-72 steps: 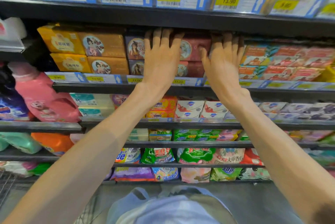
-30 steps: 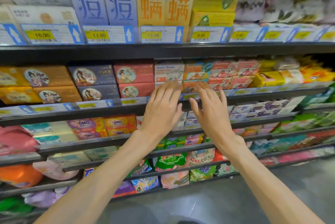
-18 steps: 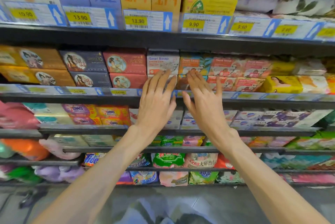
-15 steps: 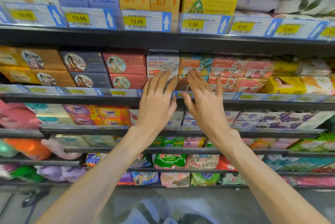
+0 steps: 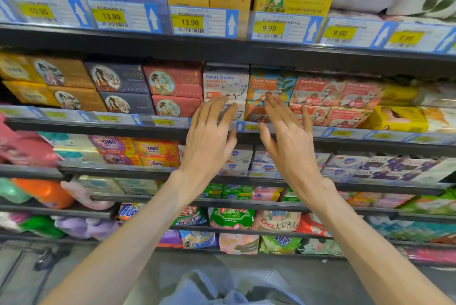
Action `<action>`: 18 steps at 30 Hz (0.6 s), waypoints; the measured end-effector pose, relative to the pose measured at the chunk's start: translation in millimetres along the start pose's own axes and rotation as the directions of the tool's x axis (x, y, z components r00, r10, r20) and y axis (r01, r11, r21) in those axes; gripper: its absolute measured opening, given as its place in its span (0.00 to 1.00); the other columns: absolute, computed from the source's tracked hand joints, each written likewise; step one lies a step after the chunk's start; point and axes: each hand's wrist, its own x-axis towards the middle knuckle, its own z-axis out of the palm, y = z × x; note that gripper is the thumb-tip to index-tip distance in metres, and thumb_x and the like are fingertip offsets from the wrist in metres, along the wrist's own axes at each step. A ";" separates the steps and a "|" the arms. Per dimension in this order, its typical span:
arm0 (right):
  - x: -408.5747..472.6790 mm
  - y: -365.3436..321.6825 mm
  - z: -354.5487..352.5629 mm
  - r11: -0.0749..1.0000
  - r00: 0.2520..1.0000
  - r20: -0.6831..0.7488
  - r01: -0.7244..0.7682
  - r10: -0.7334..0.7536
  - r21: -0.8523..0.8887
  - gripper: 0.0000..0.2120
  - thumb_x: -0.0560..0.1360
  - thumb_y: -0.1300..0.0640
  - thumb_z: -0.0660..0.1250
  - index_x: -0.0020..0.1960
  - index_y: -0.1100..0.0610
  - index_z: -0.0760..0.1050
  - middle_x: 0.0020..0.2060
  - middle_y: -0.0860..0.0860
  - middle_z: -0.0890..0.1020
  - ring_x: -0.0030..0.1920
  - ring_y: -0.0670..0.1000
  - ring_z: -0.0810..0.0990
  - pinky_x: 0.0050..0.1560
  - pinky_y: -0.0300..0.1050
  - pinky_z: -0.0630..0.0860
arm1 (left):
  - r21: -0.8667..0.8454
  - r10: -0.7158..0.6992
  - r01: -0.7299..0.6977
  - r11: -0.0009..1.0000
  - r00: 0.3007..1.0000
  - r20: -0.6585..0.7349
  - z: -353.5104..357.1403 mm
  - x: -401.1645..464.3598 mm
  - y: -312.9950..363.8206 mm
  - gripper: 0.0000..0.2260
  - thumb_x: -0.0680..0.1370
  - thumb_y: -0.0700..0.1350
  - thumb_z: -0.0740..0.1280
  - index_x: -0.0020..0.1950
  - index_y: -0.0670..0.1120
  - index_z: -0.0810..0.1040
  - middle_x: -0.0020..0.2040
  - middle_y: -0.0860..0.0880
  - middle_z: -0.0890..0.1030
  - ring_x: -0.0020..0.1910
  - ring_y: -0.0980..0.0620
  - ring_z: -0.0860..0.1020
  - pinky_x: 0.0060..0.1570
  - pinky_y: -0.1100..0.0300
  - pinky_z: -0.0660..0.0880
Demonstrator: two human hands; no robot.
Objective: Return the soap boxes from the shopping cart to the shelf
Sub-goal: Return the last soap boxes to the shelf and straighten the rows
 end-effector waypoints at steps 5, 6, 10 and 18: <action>16.8 -15.6 -7.1 0.996 0.988 -0.147 0.053 -0.042 0.069 0.16 0.81 0.51 0.61 0.67 0.55 0.74 0.68 0.52 0.75 0.71 0.54 0.70 0.73 0.57 0.61 | -0.002 -0.009 0.009 1.000 0.983 -0.183 -13.9 4.9 -9.9 0.18 0.79 0.41 0.64 0.69 0.44 0.75 0.67 0.45 0.75 0.70 0.44 0.70 0.68 0.48 0.67; 24.8 -21.5 -8.8 0.998 0.986 -0.161 0.042 -0.034 0.048 0.17 0.81 0.50 0.61 0.67 0.55 0.74 0.67 0.54 0.74 0.70 0.56 0.70 0.72 0.58 0.61 | 0.013 -0.009 0.012 1.000 0.972 -0.235 -18.5 9.1 -13.4 0.17 0.80 0.41 0.63 0.69 0.43 0.75 0.67 0.45 0.76 0.70 0.45 0.70 0.68 0.47 0.66; 60.6 -40.4 -6.5 0.996 0.987 -0.161 -0.029 0.016 -0.079 0.19 0.80 0.46 0.61 0.61 0.58 0.76 0.62 0.58 0.76 0.63 0.61 0.72 0.67 0.62 0.66 | 0.087 -0.040 0.072 0.994 0.945 -0.324 -26.8 34.6 -30.8 0.15 0.80 0.41 0.62 0.66 0.43 0.75 0.63 0.43 0.76 0.67 0.41 0.71 0.68 0.45 0.66; 91.4 -40.3 5.2 0.982 0.992 0.043 -0.110 0.118 -0.154 0.25 0.81 0.40 0.57 0.62 0.57 0.79 0.64 0.57 0.78 0.66 0.63 0.72 0.71 0.58 0.57 | 0.205 -0.041 0.107 0.973 0.952 -0.302 -12.1 50.3 -45.7 0.08 0.80 0.41 0.63 0.58 0.43 0.77 0.63 0.40 0.76 0.63 0.37 0.71 0.66 0.37 0.64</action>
